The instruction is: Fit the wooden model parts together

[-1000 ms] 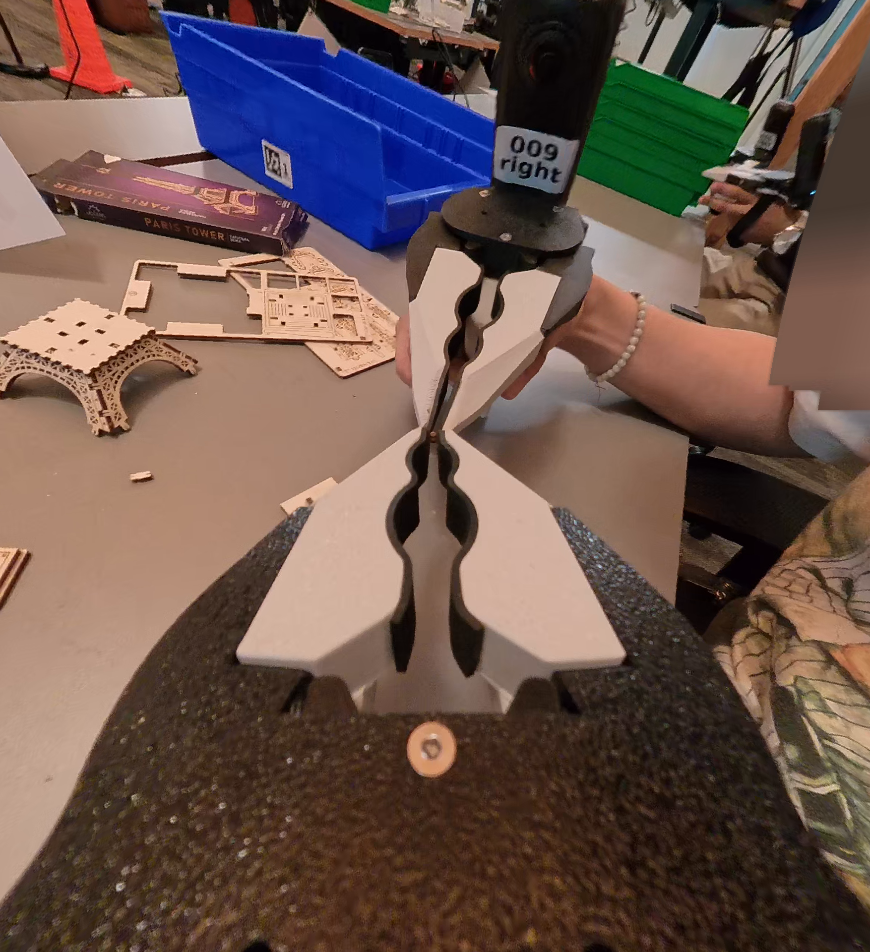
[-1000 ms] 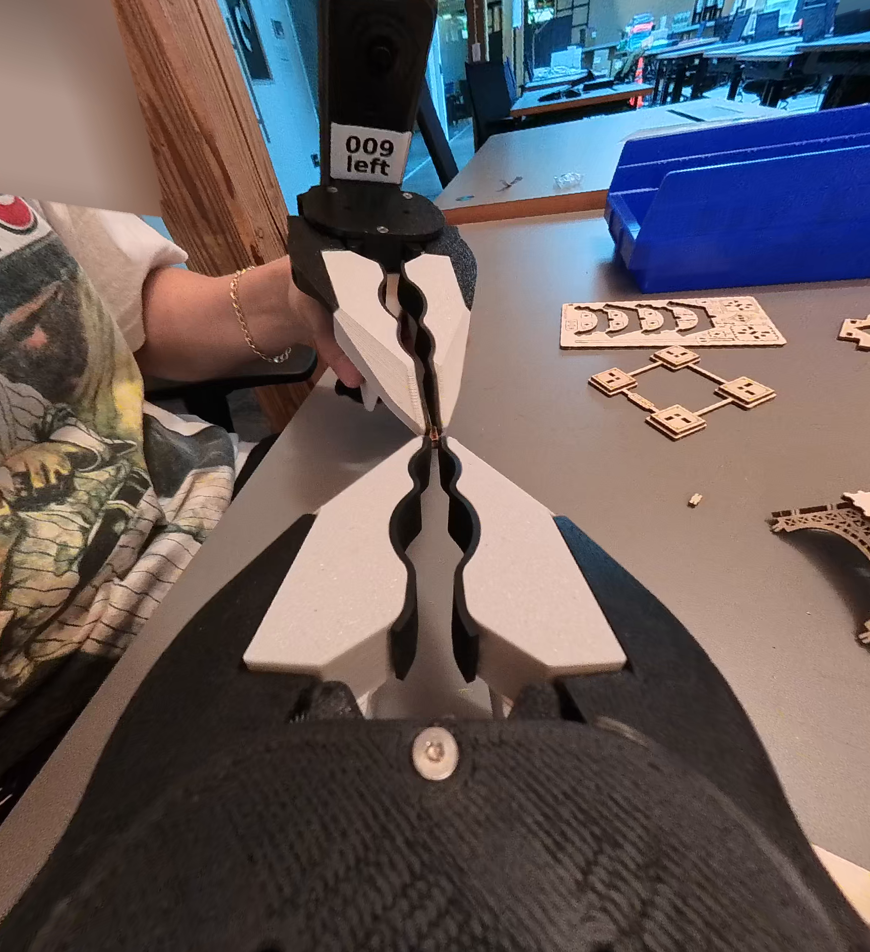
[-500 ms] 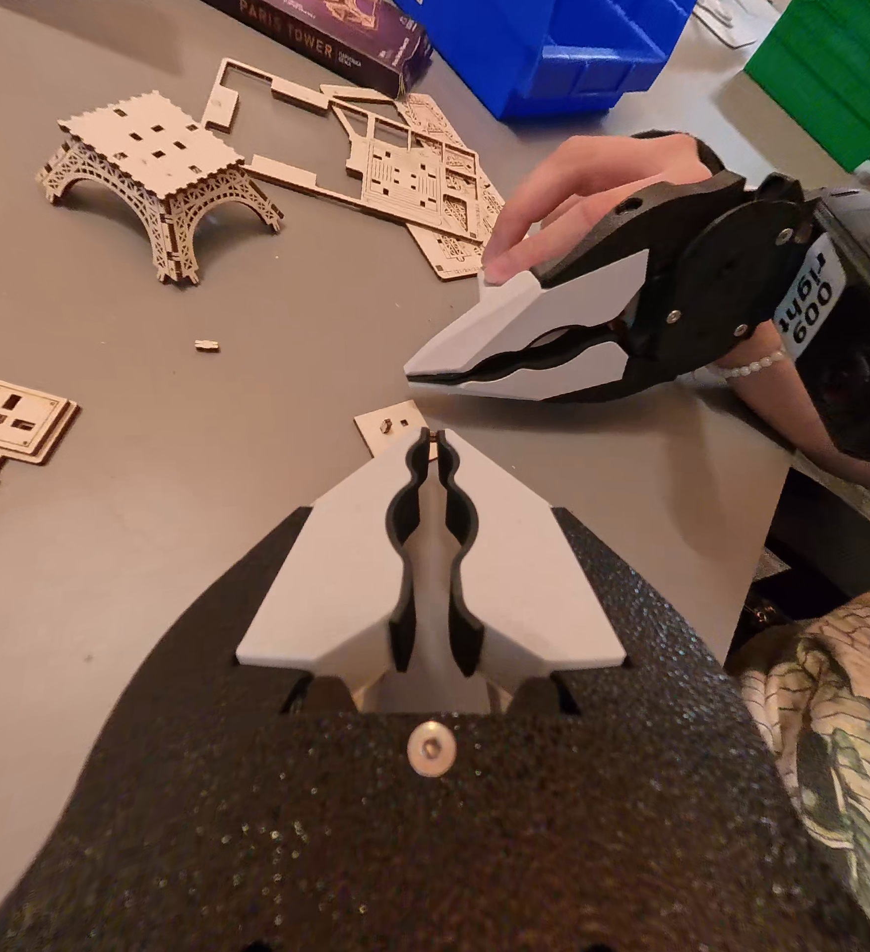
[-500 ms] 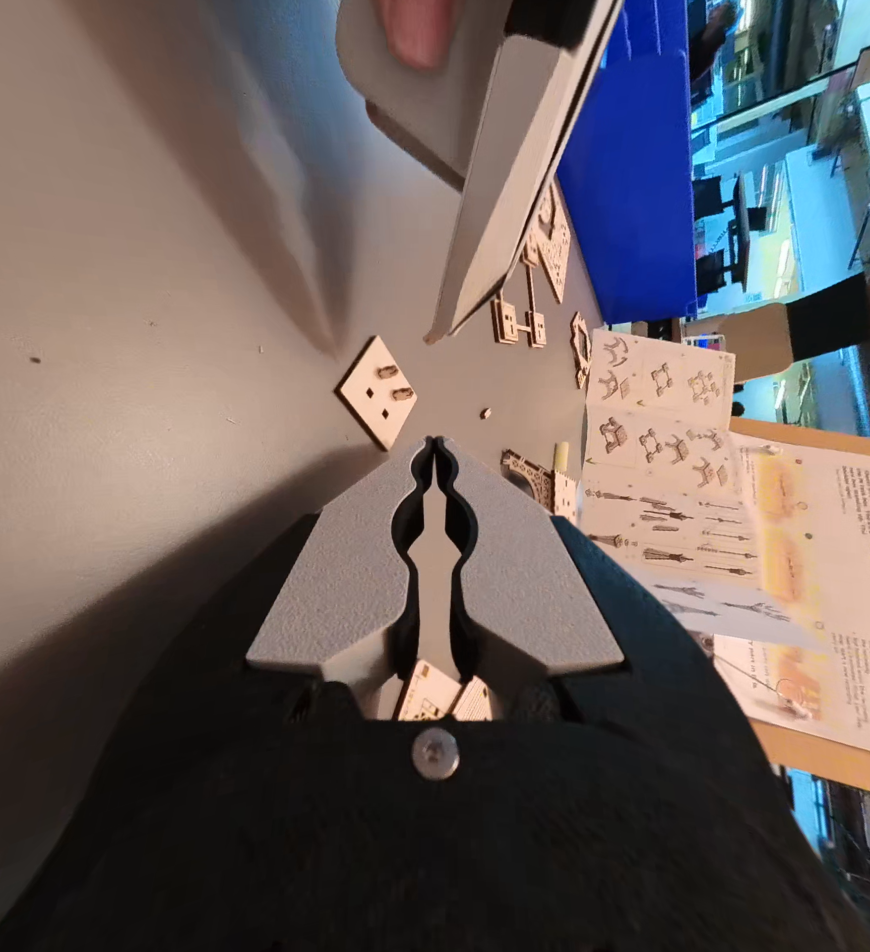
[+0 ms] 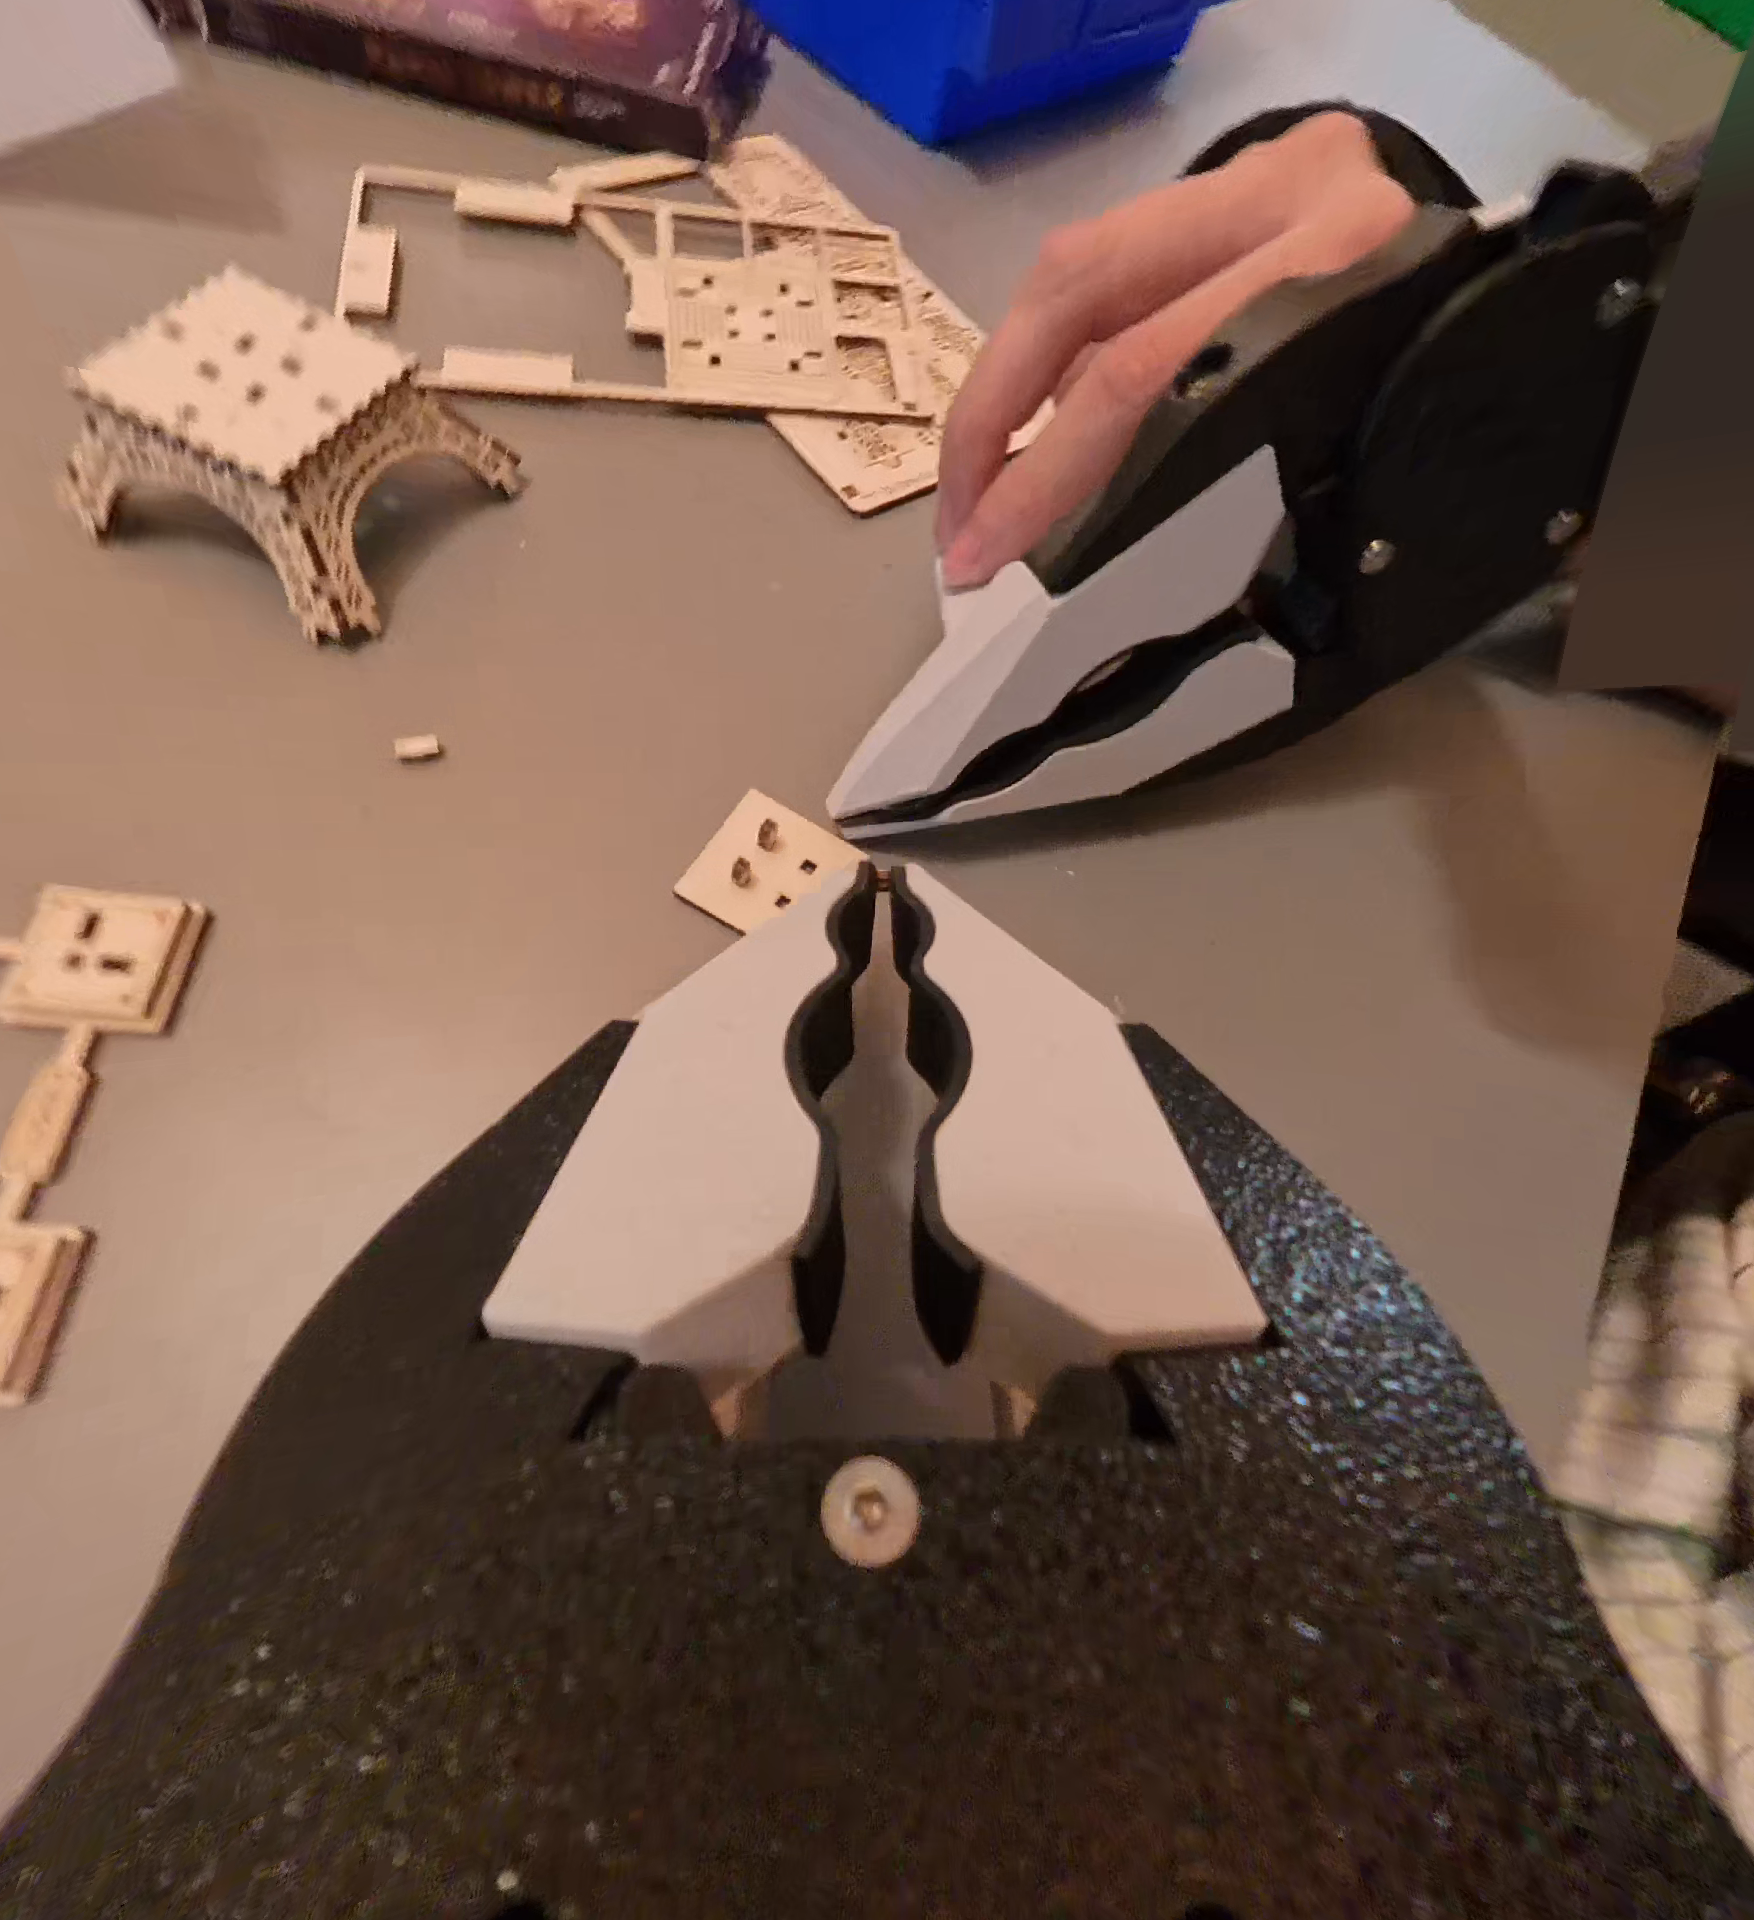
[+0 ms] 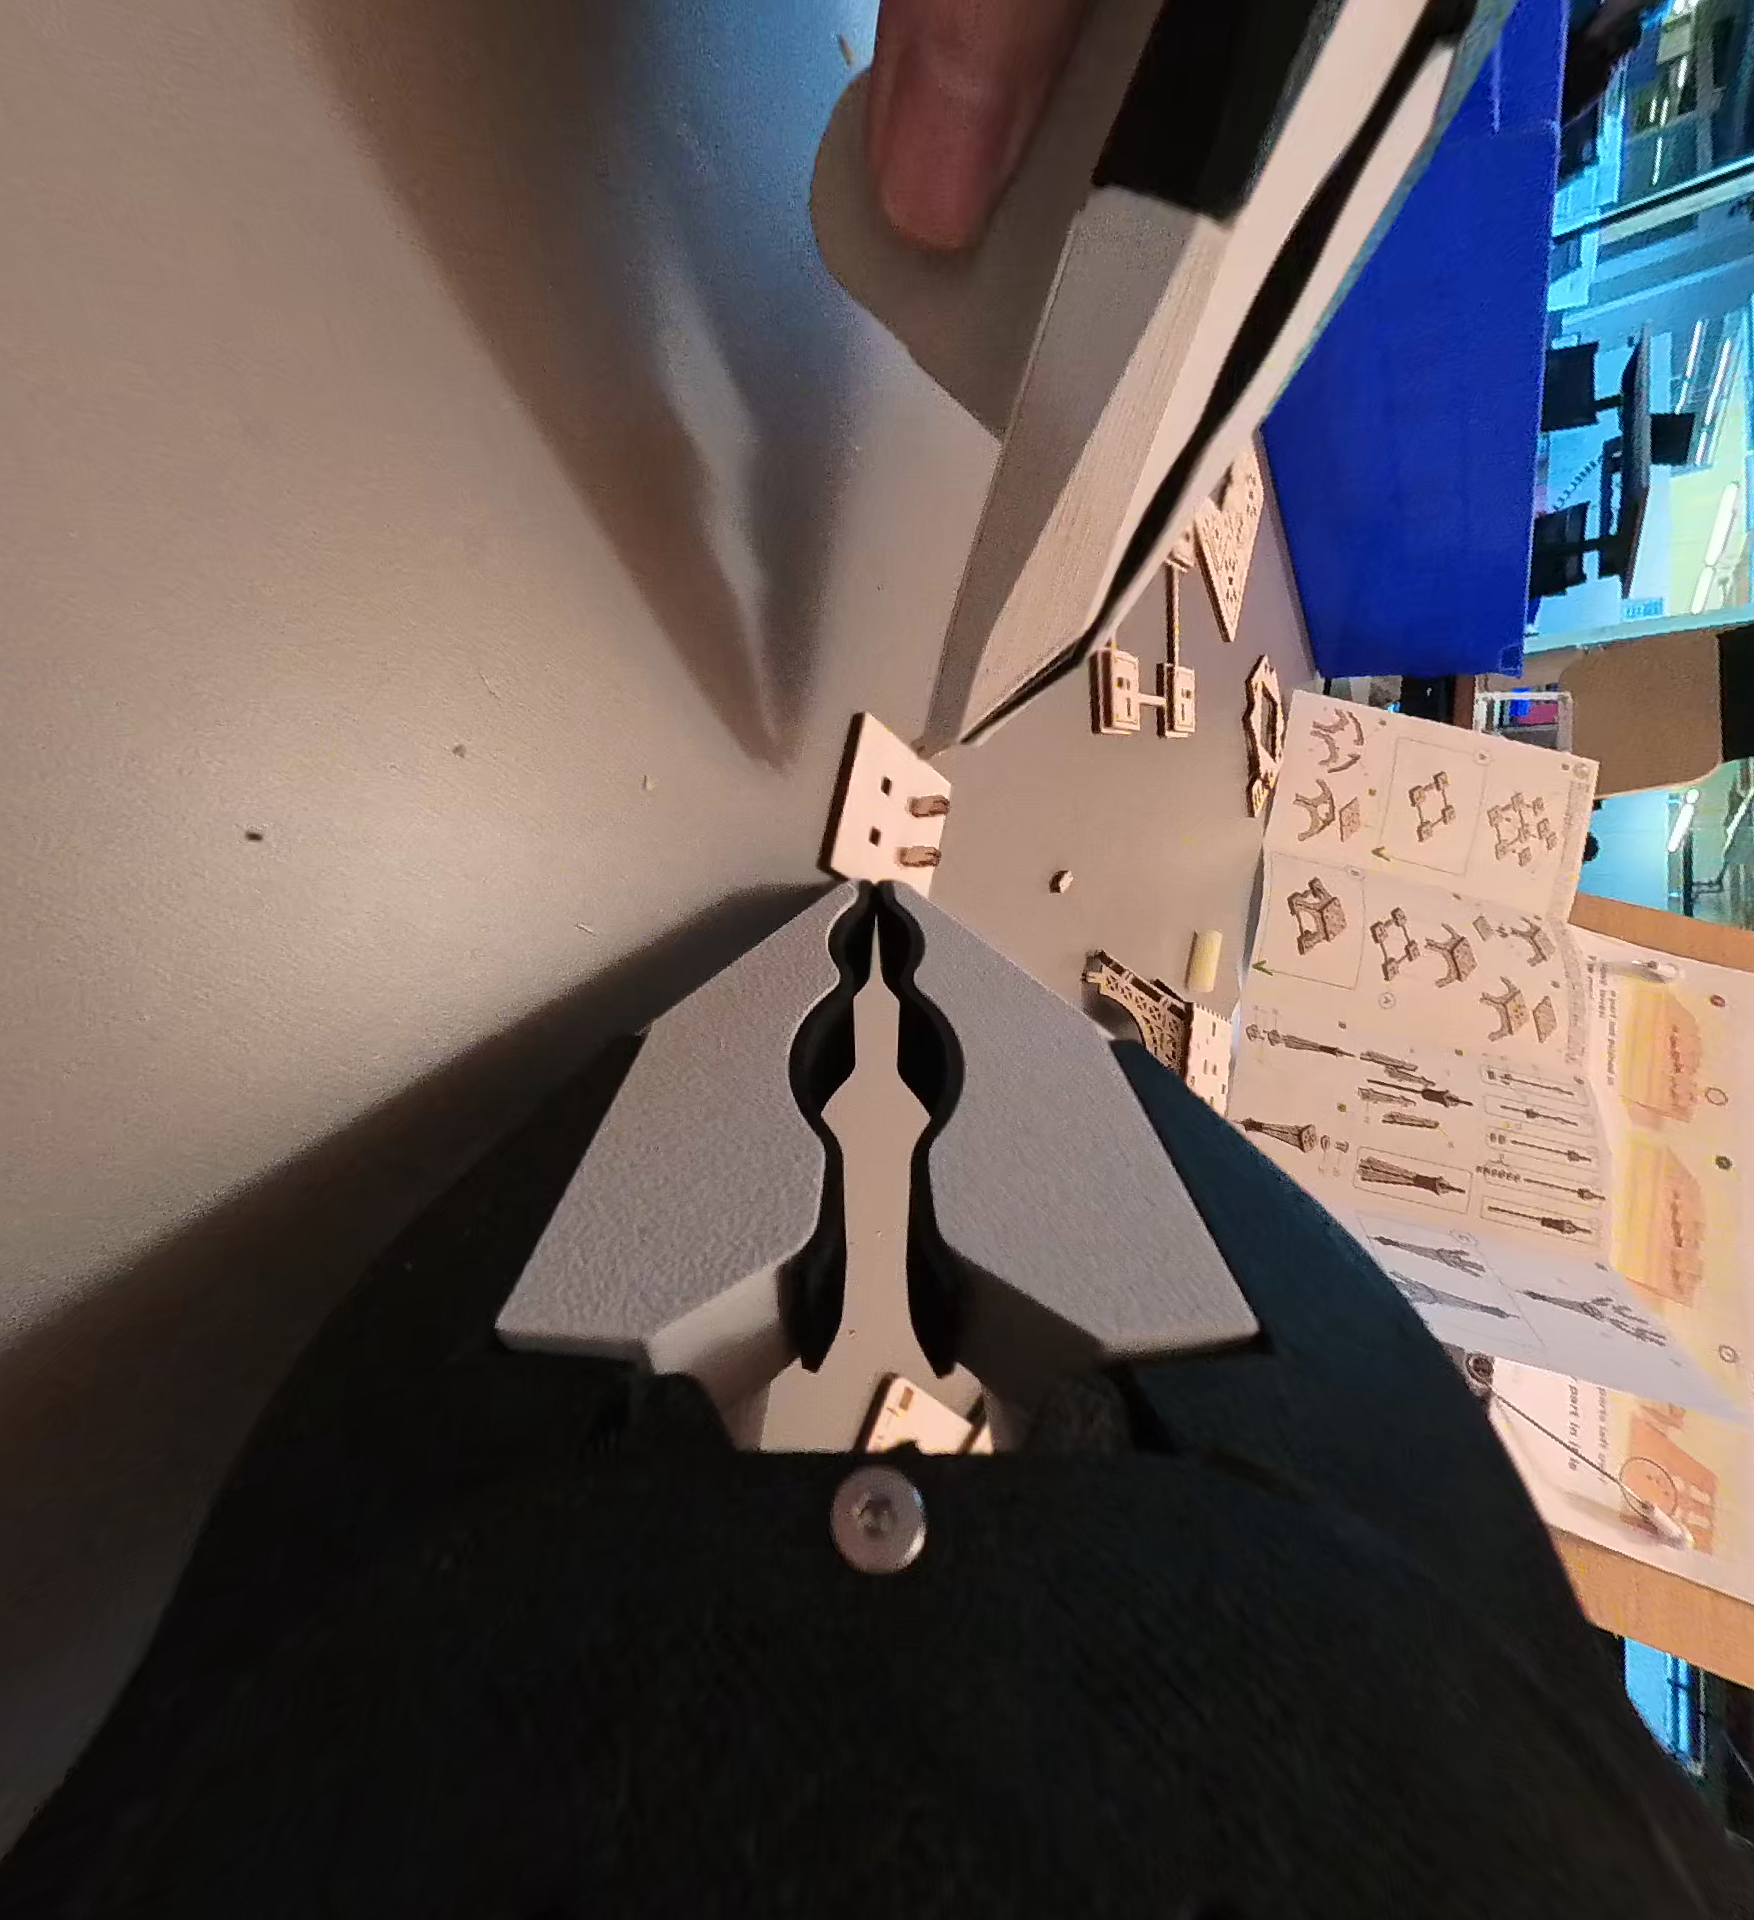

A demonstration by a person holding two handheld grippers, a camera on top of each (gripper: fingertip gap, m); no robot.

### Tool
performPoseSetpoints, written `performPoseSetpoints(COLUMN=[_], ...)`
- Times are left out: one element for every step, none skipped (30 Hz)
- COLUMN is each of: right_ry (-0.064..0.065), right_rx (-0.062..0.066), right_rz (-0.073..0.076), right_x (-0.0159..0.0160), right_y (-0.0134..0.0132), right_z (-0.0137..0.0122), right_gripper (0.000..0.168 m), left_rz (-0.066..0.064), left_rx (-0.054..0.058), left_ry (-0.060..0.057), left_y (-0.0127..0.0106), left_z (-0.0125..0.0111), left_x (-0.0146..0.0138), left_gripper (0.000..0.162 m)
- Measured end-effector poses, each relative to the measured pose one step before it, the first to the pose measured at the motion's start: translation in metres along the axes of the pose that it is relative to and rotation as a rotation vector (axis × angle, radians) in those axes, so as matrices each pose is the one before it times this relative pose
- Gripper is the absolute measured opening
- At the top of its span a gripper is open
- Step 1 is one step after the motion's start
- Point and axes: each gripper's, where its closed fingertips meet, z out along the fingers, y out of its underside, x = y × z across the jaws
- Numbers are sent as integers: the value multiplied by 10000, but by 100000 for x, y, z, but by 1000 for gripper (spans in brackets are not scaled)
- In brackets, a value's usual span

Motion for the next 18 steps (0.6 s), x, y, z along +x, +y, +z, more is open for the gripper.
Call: performPoseSetpoints(right_ry=[56, 54, 89, 146, 84, -9, 16, 75, 8, -57, 43, 28, -72, -34, 61, 61, -8, -56], right_rx=[50, 92, 106, 132, 124, 69, 32, 29, -9, -24, 22, 52, 54, 40, 21, 1, -45, -72], right_rz=[73, 122, 107, 72, 84, 147, 174, 114, 62, 70, 80, 98, 137, 134, 36, -30, 13, 34], right_x=[141, 148, 183, 245, 149, 17, 33, 101, -15, -123, 13, 8, -121, -80, 52, 35, -50, -137], right_y=[29, -22, -67, -149, -184, -136, -89, -88, -17, 22, -12, -75, -69, -63, -64, -50, 4, 46], right_z=[-114, -140, -159, -144, -105, -35, 46, 58, 68, 64, 56, 36, 47, 47, 34, 38, 62, 93], right_gripper=[0, 0, 0, 0, 0, 0, 0, 0, 0, 0, 0, 0, 0, 0, 0, 0, 0, 0], left_rz=[595, 586, 448, 359, 388, 371, 328, 313, 272, 187, 99, 43, 28, 16, -9, -28, -17, 12], left_rx=[52, 4, -6, -26, 12, -37, -186, -225, -210, -204, -163, -117, -63, -4, 9, -28, -56, -31], left_ry=[184, 289, 196, 175, 217, 138, 123, 86, 57, 118, 70, 11, 87, 91, 36, 37, 21, 15], left_y=[-168, -103, -99, -88, -130, -25, 209, 284, 283, 315, 296, 266, 188, 73, 33, 45, 60, 3], left_z=[-163, -146, -123, -92, -41, 28, 105, 149, 190, 202, 210, 183, 157, 110, 82, 57, 34, 29], left_x=[-25, -15, -230, -251, -128, -170, -150, -143, -118, -7, -68, -152, -5, 22, -42, -45, -73, -53], left_gripper=[1, 1, 1, 1, 0, 0, 1, 1, 1, 1, 0, 0, 0, 0, 0, 1, 1, 1])
